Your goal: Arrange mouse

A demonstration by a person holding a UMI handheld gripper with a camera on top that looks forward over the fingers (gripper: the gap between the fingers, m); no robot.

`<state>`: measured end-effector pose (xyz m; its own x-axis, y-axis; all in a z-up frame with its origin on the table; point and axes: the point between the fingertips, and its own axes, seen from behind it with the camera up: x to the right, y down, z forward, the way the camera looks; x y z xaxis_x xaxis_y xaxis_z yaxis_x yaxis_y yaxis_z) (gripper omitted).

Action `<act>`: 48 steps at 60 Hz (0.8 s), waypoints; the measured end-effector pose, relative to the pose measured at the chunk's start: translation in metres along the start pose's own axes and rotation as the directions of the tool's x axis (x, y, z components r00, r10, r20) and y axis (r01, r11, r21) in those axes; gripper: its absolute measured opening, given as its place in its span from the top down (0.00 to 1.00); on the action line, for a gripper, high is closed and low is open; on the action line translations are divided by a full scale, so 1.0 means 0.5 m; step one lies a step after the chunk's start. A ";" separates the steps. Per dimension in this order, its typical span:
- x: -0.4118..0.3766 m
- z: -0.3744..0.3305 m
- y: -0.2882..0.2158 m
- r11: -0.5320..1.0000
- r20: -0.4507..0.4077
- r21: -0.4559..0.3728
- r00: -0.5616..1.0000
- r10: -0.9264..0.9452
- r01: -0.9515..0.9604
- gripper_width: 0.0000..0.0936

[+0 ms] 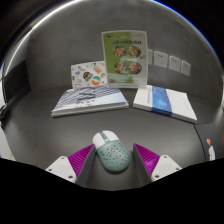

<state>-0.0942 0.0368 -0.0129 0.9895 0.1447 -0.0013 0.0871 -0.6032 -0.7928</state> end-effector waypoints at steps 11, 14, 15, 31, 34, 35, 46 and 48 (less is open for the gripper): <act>0.019 0.042 -0.032 0.999 -0.054 0.008 0.998 0.044 -0.043 0.38; 0.016 0.043 -0.033 0.999 -0.053 0.008 0.998 0.036 -0.035 0.42; 0.016 0.044 -0.033 0.999 -0.052 0.006 0.998 0.036 -0.036 0.43; -0.016 -0.016 -0.119 0.997 0.101 0.077 0.995 0.015 -0.023 0.56; 0.022 -0.072 -0.196 0.984 0.068 0.176 0.997 -0.020 0.007 0.56; 0.042 -0.095 -0.225 0.977 0.053 0.213 0.998 -0.029 0.017 0.56; 0.433 -0.329 -0.403 0.878 -0.210 0.462 0.977 -0.029 0.125 0.57; 0.518 -0.356 -0.384 0.885 -0.253 0.447 0.967 -0.011 0.127 0.57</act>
<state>0.1660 0.0504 0.2476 0.9855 -0.0517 0.1615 0.1510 -0.1646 -0.9747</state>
